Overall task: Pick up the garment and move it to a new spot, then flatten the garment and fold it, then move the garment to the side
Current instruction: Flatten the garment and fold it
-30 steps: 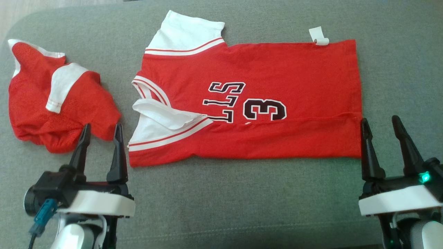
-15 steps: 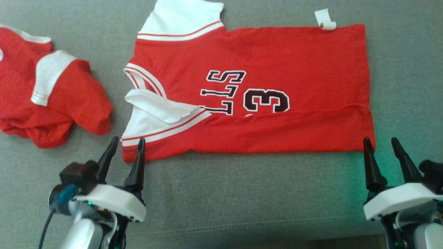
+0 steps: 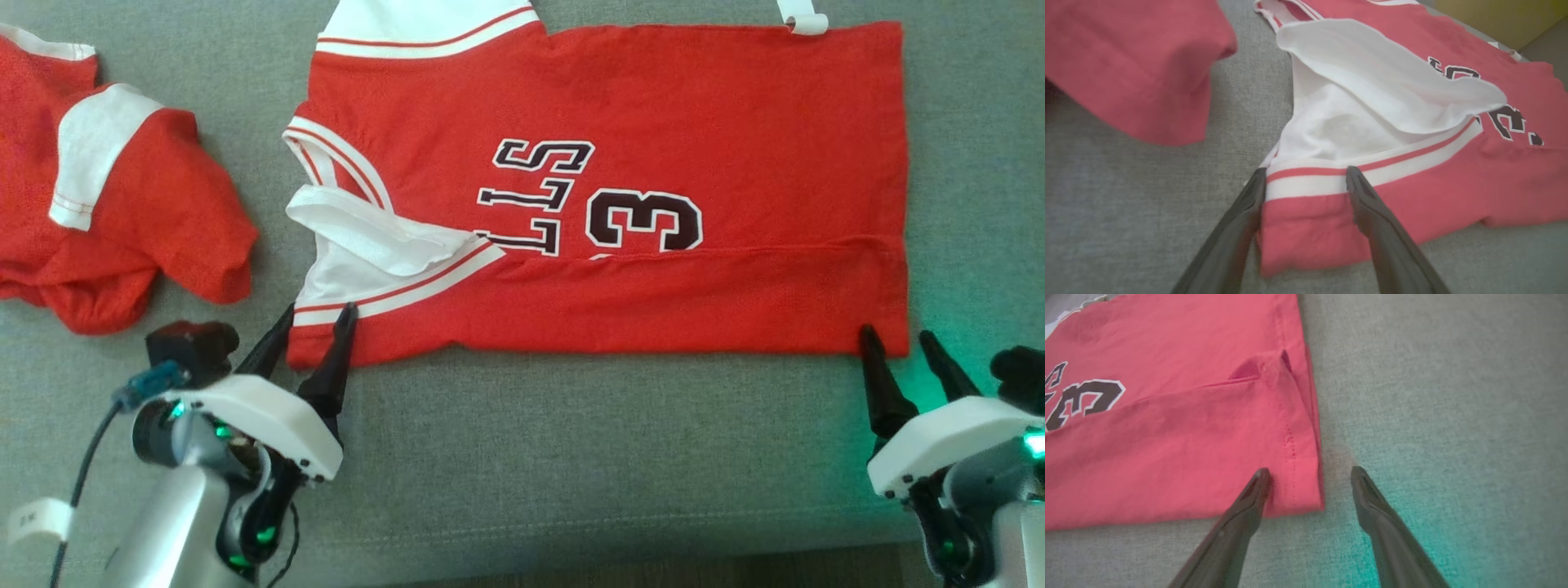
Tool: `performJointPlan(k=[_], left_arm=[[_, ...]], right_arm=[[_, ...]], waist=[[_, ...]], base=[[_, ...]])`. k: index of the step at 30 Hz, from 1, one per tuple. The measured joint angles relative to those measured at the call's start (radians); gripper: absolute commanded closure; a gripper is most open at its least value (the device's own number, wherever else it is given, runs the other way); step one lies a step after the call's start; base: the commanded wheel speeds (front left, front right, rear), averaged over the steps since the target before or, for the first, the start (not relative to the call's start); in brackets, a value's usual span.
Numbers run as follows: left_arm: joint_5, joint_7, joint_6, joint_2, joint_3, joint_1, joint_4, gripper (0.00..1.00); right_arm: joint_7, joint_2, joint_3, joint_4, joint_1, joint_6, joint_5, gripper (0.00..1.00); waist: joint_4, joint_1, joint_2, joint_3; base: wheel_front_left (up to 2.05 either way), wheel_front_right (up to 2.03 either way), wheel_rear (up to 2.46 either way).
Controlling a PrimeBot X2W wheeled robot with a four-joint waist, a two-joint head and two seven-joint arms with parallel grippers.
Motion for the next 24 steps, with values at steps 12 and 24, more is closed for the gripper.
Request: performJointPlan(k=[12, 24], left_arm=[[0.006, 0.051, 0.032, 0.013, -0.022, 0.028, -0.078, 1.00], [-0.006, 0.088, 0.105, 0.022, -0.024, 0.231, -0.208, 1.00]], right_arm=[[0.043, 0.002, 0.000, -0.019, -0.025, 0.000, 0.059, 1.00], [0.088, 0.006, -0.041, -0.082, 0.144, 0.000, 0.068, 1.00]], waist=[[0.005, 0.0000, 0.0000, -0.014], [0.025, 0.0000, 0.0000, -0.109]], base=[[0.00, 0.00, 0.00], [0.00, 0.00, 0.00]])
